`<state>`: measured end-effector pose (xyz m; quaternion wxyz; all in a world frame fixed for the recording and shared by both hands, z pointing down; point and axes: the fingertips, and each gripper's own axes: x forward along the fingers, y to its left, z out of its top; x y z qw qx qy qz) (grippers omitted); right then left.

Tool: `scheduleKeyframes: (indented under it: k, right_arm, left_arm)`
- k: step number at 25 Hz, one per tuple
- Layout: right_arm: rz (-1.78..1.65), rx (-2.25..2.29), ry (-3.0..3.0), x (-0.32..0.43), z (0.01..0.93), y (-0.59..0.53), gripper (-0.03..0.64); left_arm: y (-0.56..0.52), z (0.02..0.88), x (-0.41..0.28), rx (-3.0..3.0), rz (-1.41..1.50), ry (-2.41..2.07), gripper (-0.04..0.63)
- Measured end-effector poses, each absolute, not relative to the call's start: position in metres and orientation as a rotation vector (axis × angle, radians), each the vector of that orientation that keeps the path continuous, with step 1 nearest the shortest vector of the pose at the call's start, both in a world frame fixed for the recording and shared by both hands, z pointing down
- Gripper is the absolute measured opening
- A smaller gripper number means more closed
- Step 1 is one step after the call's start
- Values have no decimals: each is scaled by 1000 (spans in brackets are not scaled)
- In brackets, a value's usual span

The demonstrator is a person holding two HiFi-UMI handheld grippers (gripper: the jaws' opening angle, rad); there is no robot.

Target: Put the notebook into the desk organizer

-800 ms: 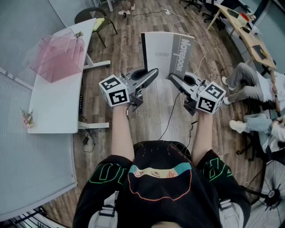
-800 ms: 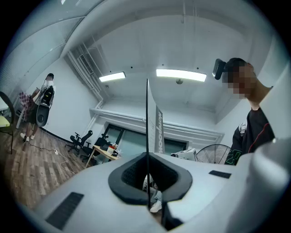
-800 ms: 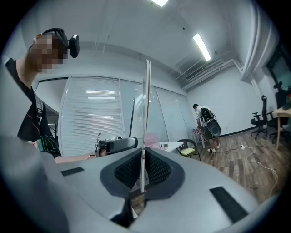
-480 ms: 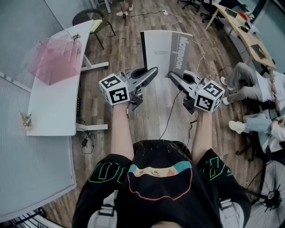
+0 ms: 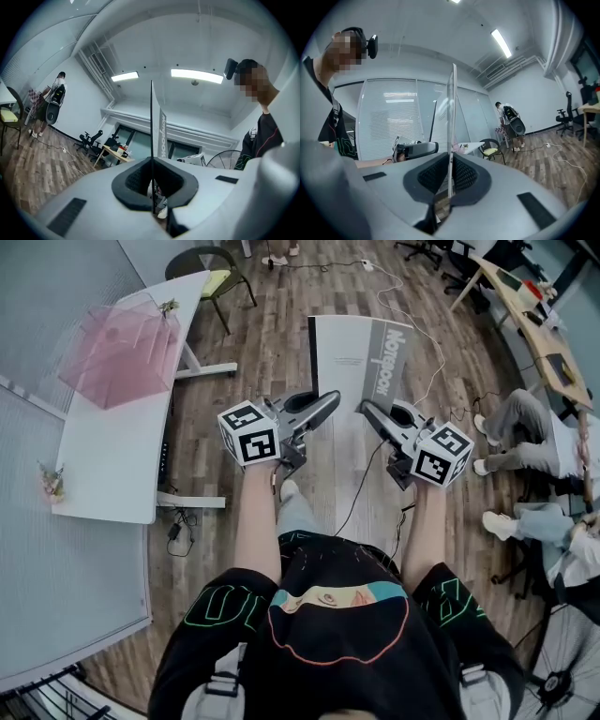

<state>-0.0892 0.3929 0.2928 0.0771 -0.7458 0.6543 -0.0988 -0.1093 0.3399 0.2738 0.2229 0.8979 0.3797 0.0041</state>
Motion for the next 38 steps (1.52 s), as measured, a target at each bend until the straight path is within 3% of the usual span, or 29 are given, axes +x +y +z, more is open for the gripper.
scheduleKeyframes:
  k: [21,38]
  right_arm:
    - [-554,-2344,1782,188,358,185,15]
    - [-689,-2338,1739,274,395,121,15]
  left_arm:
    - [128,346,174,2309,150,979,5]
    - [64,382,259,2268,235,891,5]
